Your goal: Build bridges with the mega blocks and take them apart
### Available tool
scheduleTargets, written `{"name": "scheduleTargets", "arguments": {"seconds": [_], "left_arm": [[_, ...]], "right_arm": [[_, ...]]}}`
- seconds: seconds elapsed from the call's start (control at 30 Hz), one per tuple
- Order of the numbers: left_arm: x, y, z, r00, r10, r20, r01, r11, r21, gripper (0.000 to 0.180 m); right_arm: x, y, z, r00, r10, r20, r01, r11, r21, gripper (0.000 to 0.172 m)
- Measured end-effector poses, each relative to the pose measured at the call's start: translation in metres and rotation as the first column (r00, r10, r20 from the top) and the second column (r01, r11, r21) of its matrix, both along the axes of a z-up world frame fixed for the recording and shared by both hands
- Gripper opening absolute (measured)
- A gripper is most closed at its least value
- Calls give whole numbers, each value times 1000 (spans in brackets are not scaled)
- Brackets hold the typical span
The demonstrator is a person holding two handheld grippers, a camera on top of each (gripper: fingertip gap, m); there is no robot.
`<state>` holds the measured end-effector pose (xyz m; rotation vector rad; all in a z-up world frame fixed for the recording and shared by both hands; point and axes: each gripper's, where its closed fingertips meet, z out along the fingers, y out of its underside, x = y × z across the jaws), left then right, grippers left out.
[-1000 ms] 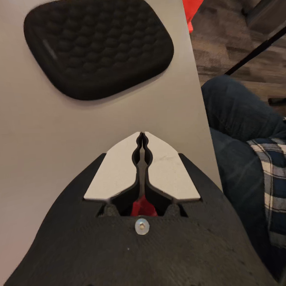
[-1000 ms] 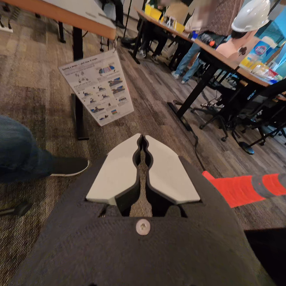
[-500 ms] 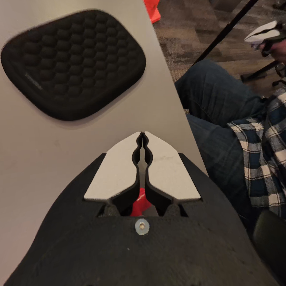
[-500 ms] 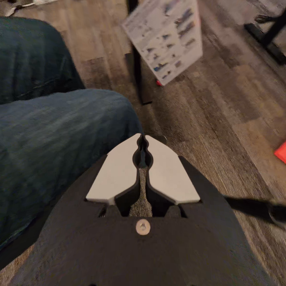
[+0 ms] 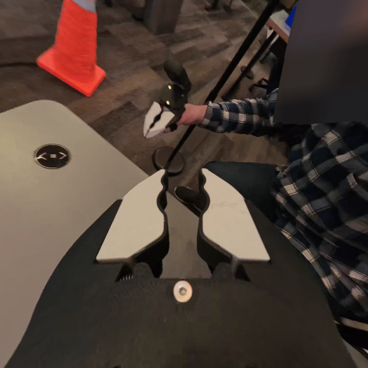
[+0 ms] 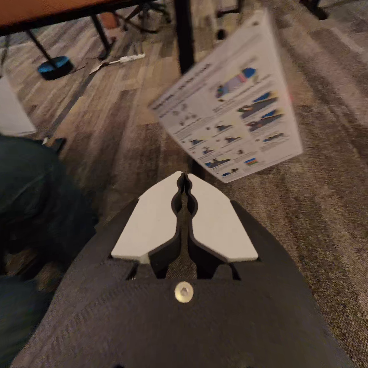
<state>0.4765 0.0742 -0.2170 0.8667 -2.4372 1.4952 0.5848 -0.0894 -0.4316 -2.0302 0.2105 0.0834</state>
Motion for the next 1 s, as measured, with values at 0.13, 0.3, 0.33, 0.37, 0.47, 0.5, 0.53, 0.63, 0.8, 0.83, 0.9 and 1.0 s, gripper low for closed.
{"name": "scheduleTargets", "arguments": {"seconds": [0.13,0.3,0.33,0.37,0.47,0.5,0.53,0.63,0.8,0.83,0.9,1.0], "left_arm": [[67,8,-37,989,41,-143,-46,999,-29,39],[90,26,-48,939,120,-322,-187,964,-187,28],[94,28,-42,940,129,-317,-205,953,-221,25],[97,30,-39,938,140,-318,-226,940,-254,20],[101,35,-33,903,87,-421,-257,895,-364,15],[105,38,-28,905,84,-417,-269,872,-408,13],[108,40,-24,900,70,-430,-278,853,-442,13],[122,49,-12,891,70,-449,-334,771,-542,6],[157,64,-13,849,166,-502,-463,690,-556,5],[162,66,-15,839,179,-514,-482,683,-549,5],[169,72,-19,811,210,-546,-531,657,-536,5],[183,88,-27,743,295,-600,-637,584,-503,9]], "right_arm": [[76,-6,-43,981,-173,-89,175,984,18,0],[78,-20,-74,916,-300,-267,286,954,-90,0],[75,-20,-69,902,-311,-299,296,950,-97,0],[72,-20,-64,896,-307,-322,285,952,-115,0],[76,-19,-38,885,-315,-343,268,947,-180,0],[83,-16,-25,890,-311,-332,258,946,-195,1],[94,-11,-10,897,-308,-318,254,946,-200,0],[148,14,33,901,-310,-303,264,947,-182,1],[237,93,25,946,-158,-284,106,976,-191,8],[250,114,13,952,-106,-286,51,979,-195,12],[275,158,-19,957,-18,-290,-43,978,-203,22],[306,224,-77,941,110,-319,-183,961,-208,54]]}}
